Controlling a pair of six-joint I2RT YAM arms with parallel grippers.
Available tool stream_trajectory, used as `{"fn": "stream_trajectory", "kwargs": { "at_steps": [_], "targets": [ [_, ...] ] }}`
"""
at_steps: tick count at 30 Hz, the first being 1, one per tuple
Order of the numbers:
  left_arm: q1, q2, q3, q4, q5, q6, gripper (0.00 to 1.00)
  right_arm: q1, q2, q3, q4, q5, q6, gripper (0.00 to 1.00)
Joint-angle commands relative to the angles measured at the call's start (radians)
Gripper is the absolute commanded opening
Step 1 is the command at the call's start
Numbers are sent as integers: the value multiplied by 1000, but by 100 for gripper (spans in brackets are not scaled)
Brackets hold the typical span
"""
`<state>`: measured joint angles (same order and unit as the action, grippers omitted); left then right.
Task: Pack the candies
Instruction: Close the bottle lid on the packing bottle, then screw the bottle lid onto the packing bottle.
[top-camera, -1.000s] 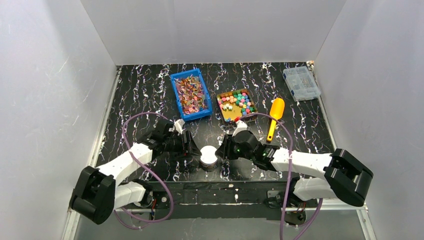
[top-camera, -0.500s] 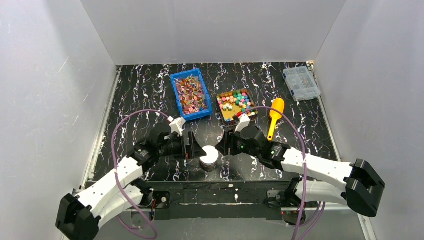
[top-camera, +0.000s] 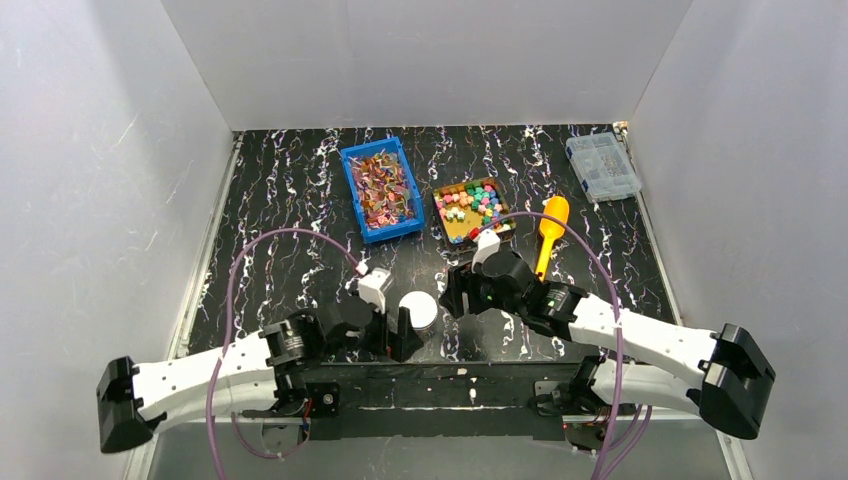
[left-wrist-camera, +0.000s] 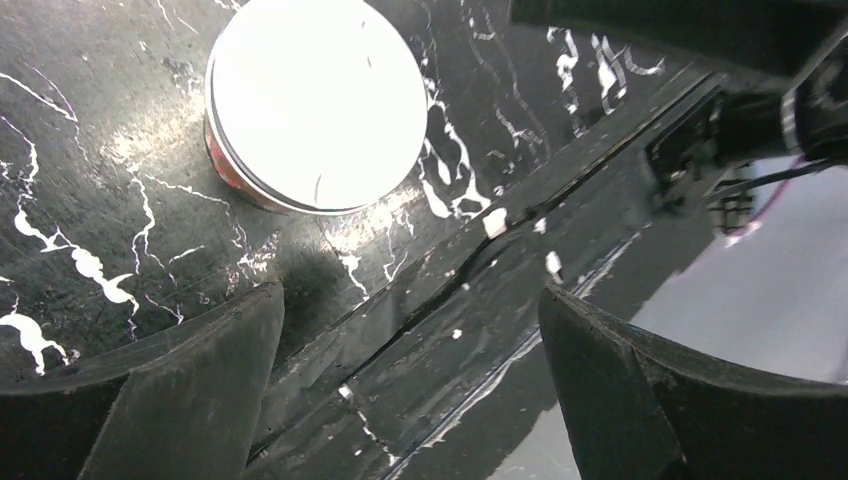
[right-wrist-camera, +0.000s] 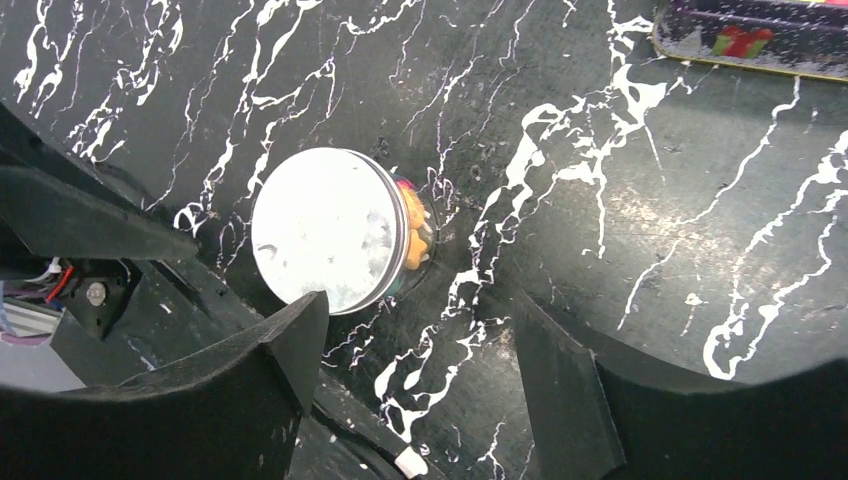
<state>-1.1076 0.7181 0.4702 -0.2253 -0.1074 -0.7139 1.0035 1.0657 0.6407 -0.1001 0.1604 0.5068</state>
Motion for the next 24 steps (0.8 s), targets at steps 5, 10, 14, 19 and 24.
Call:
{"fn": "stream_trajectory", "kwargs": {
  "at_steps": [5,10,14,19,24],
  "targets": [
    [-302,160,-57,99,-502,9,98,-23,-79,29,-36,40,-86,82],
    [-335,282,-139,307,-551,23,98,-36,-93,20,-41,30,-107,84],
    [-336,360,-188,460,-567,77,98,-40,-107,-4,-34,24,-110,84],
    [-336,400,-272,668,-615,134,98,-44,-126,-45,-12,6,-86,84],
    [-335,468,-303,807,-623,219,98,-46,-142,-86,15,2,-71,84]
  ]
}}
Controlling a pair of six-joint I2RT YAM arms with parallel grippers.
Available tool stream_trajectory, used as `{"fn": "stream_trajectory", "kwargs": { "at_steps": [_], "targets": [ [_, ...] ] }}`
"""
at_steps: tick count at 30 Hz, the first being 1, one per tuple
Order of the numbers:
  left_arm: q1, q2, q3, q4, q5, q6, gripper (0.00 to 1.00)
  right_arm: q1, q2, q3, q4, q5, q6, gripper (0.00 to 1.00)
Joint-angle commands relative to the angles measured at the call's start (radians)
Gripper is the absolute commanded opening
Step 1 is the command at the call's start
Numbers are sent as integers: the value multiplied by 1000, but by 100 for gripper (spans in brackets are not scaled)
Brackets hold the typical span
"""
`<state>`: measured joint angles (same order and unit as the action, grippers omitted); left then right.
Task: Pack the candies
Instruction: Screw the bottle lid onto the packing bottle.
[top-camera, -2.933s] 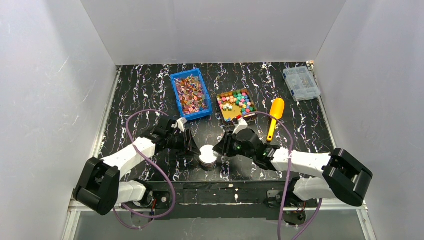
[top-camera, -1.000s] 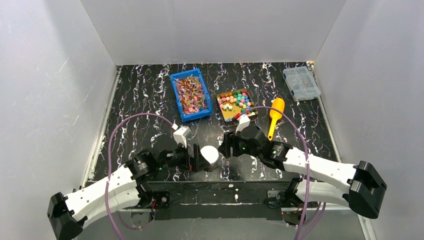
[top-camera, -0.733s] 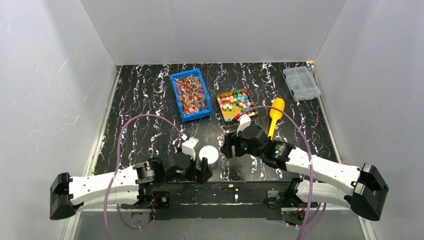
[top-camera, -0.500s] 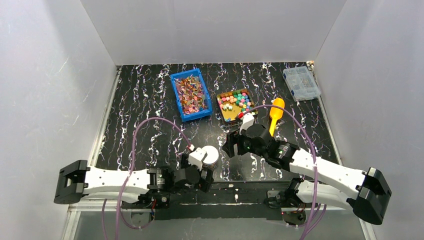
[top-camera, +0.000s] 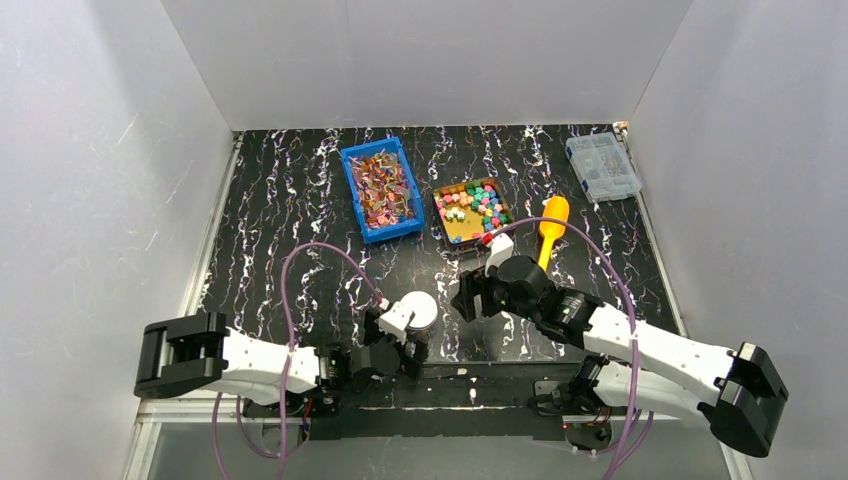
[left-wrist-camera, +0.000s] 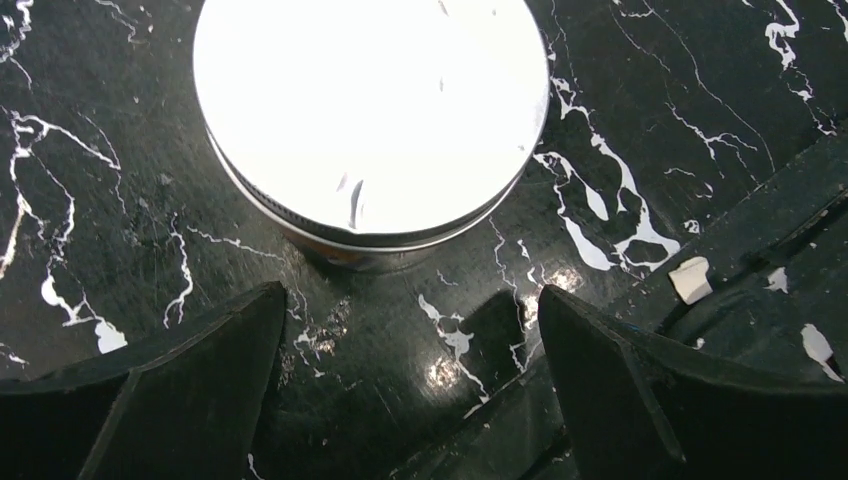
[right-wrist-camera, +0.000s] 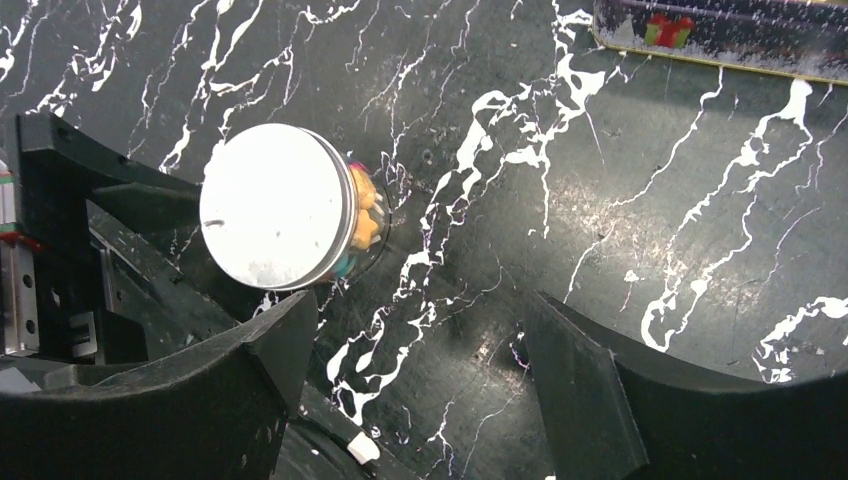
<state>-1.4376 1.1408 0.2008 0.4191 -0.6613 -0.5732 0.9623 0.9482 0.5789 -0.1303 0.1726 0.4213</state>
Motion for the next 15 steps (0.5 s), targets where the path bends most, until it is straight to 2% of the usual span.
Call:
{"fn": "stream_trajectory", "kwargs": {
  "at_steps": [1,6,11,15],
  "targets": [
    [-5,62,-45,205,-75,95,98,-5,-25,-31,53,-11,18,84],
    [-6,168,-106,450,-107,180,98,-6,-30,-61,82,-22,38,84],
    [-5,303,-110,628,-146,242,98,-7,-40,-84,92,-36,55,84],
    [-4,442,-134,859,-156,272,98,-8,-64,-94,87,-40,63,84]
  ]
}}
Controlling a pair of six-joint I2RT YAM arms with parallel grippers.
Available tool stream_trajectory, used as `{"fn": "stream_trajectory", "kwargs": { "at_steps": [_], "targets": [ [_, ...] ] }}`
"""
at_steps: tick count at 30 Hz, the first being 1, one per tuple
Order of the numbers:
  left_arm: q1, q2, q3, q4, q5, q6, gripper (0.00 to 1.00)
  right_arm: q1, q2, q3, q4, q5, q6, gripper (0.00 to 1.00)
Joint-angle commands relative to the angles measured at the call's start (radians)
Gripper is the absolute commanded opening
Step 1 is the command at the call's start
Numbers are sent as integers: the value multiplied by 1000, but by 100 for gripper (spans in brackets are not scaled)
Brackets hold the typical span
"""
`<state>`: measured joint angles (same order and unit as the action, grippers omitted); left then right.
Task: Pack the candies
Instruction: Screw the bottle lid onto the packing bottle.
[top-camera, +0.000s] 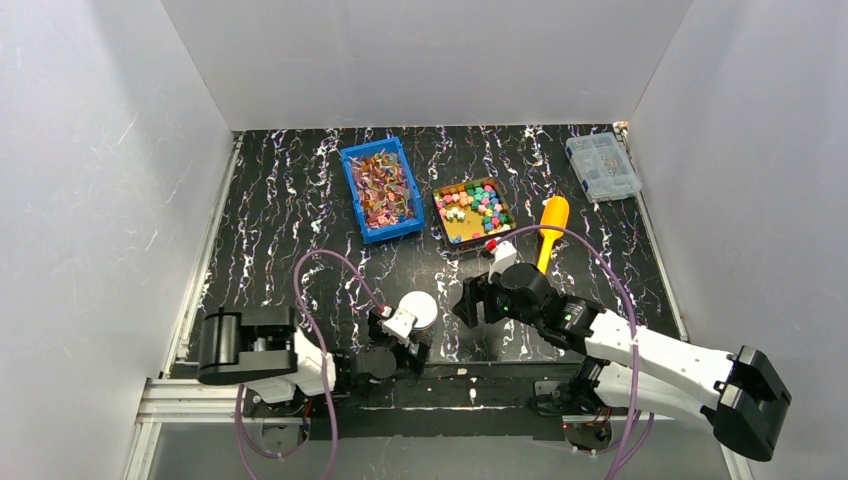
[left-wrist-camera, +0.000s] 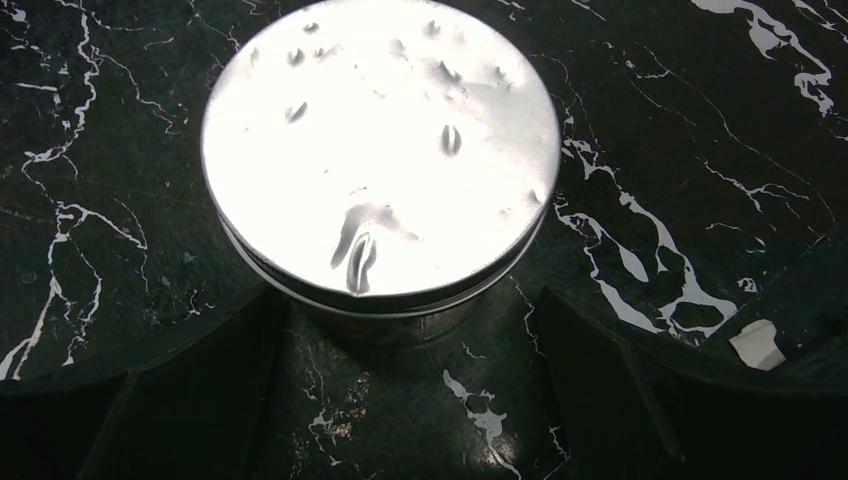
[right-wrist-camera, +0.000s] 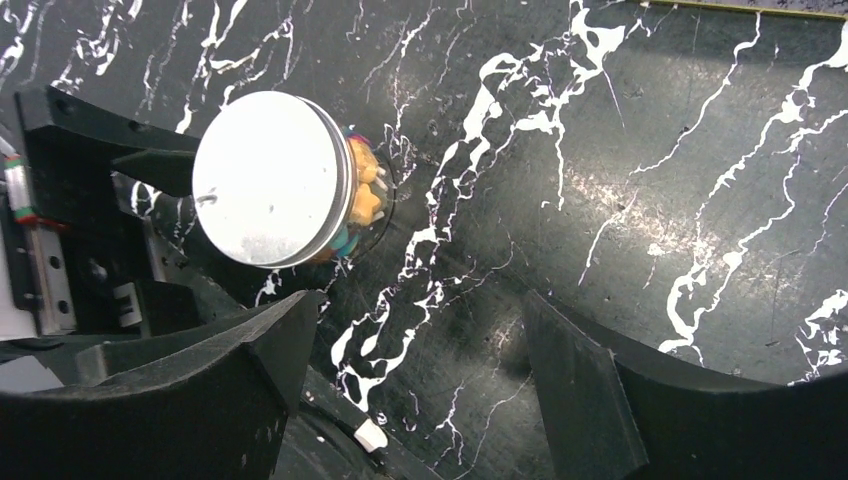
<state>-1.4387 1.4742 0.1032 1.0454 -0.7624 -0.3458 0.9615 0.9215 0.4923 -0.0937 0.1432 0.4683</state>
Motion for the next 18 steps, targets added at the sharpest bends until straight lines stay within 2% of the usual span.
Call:
{"fn": "stream_trajectory", "kwargs": {
  "at_steps": [1,6,12,18],
  "targets": [
    [-3,144,-36,275,-52,56,98,-7,-43,-9,46,-12,18,85],
    [-3,263,-7,355,-59,83,98,-7,-62,-21,30,-11,24,85],
    [8,272,3,368,-56,117,96,-7,-83,-43,32,-11,38,85],
    [69,276,8,373,28,141,92,-7,-79,-51,38,-12,40,85]
  ]
}}
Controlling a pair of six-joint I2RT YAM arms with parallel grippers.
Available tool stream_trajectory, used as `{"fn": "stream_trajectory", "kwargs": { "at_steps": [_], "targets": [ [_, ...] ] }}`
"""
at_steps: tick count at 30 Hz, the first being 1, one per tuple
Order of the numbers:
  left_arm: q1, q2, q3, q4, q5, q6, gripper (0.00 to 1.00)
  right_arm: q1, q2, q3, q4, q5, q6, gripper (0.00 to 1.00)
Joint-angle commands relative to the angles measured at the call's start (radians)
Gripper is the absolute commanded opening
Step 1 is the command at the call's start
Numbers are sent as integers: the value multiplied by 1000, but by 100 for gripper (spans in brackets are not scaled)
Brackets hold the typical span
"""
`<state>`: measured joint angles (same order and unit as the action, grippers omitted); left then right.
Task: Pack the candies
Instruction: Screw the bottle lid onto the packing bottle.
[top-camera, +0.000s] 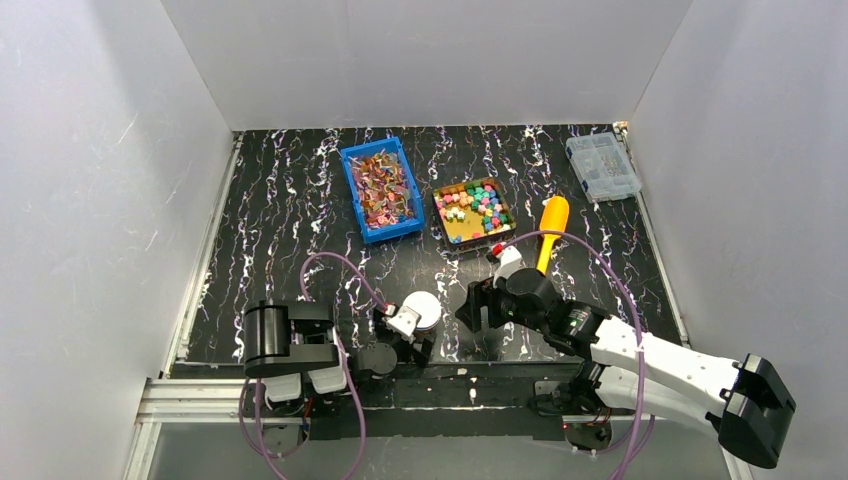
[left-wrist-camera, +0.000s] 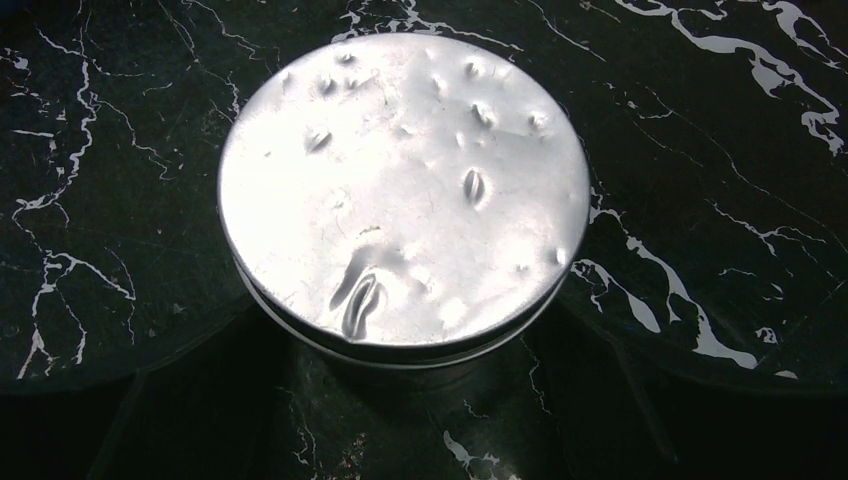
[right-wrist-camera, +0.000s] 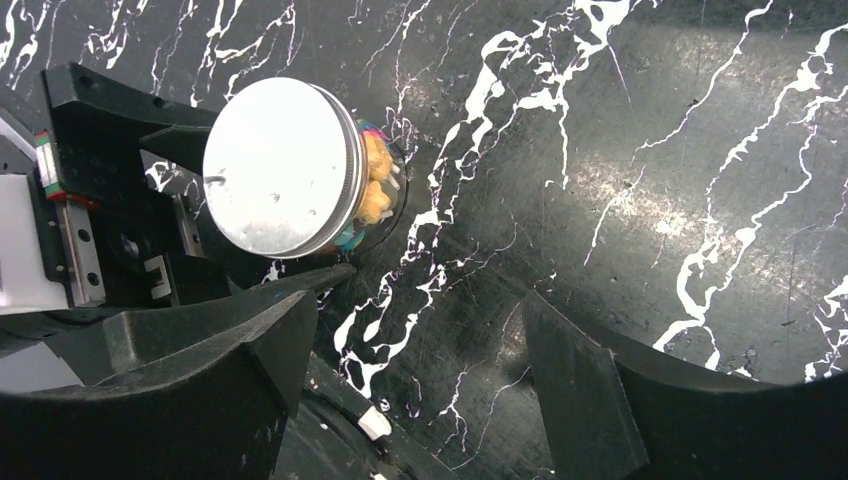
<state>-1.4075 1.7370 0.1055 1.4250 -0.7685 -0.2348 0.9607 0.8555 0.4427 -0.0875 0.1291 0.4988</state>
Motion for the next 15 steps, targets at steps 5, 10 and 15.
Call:
{"fn": "stream_trajectory", "kwargs": {
  "at_steps": [5,10,15],
  "targets": [
    [89,12,18,-4,117,42,88,-7,-14,2,29,4,10,84],
    [126,37,44,-3,230,62,77,-8,0,3,46,-8,12,83],
    [147,52,55,0,312,78,66,-9,20,22,62,-17,0,80]
  ]
}}
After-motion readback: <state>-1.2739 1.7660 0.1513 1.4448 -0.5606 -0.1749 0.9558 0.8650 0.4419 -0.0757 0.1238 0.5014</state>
